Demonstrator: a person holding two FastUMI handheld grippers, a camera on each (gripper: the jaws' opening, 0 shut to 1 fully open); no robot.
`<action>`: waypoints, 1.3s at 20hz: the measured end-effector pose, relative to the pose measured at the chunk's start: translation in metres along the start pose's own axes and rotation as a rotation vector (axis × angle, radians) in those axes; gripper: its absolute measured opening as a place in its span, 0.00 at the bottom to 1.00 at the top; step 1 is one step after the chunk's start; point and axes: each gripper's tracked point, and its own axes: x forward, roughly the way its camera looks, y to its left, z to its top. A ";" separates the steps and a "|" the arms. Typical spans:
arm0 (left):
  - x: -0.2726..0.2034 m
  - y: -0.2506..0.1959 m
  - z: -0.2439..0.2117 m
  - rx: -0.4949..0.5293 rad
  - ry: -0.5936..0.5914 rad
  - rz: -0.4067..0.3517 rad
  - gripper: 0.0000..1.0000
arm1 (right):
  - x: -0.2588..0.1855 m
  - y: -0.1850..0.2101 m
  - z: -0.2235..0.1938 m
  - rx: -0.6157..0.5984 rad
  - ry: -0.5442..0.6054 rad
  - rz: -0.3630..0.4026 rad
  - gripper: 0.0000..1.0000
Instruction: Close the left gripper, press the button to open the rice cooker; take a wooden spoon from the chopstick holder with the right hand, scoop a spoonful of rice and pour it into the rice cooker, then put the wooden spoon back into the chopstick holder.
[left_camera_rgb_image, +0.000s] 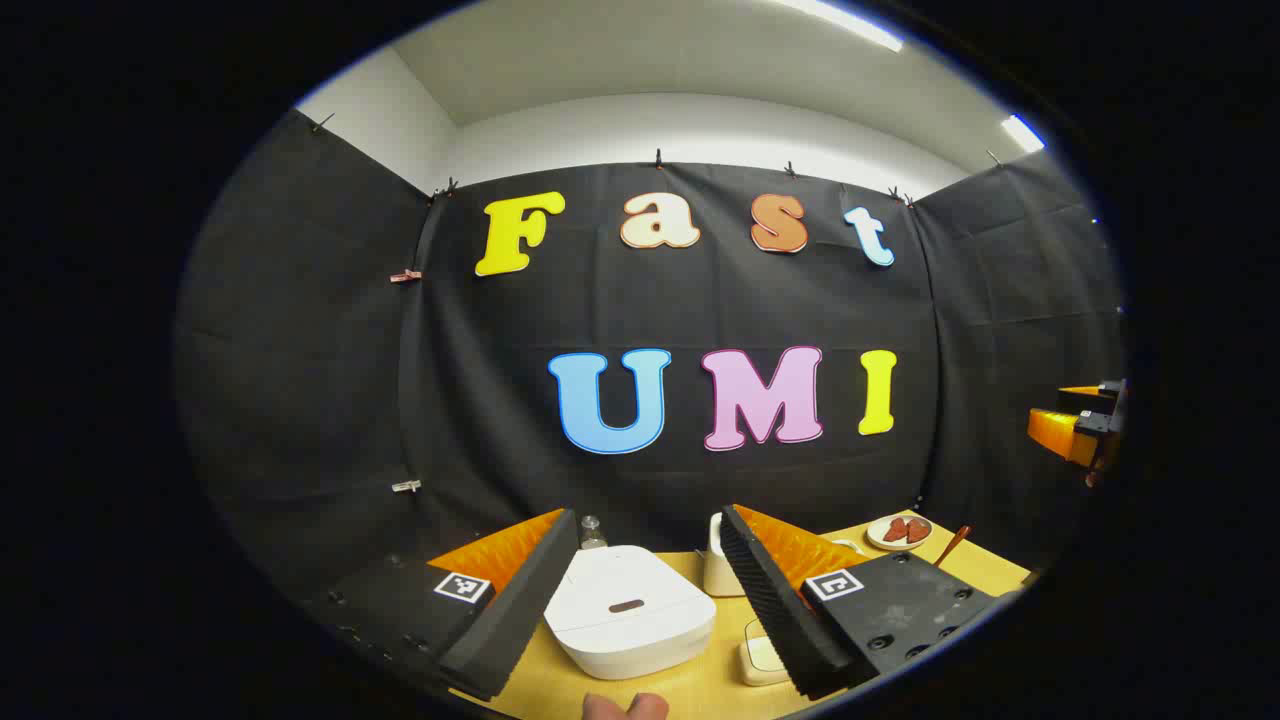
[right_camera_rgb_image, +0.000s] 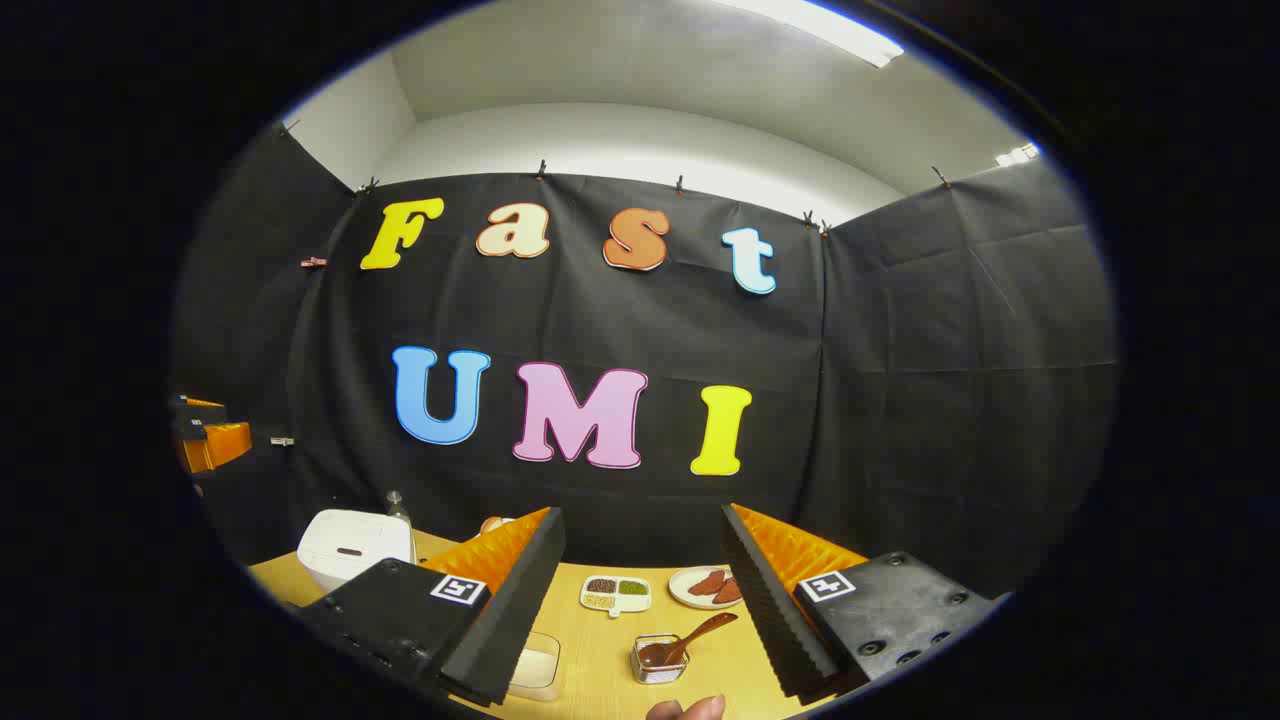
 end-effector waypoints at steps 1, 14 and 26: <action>0.000 0.000 -0.003 -0.003 0.004 -0.001 0.98 | -0.001 0.002 -0.001 0.002 0.005 0.002 0.97; 0.004 0.014 -0.013 -0.023 0.018 0.019 0.99 | -0.002 0.002 -0.003 0.013 0.007 -0.015 0.97; 0.010 0.009 -0.014 0.003 0.011 -0.035 0.98 | -0.007 -0.004 0.002 -0.025 0.000 -0.064 0.97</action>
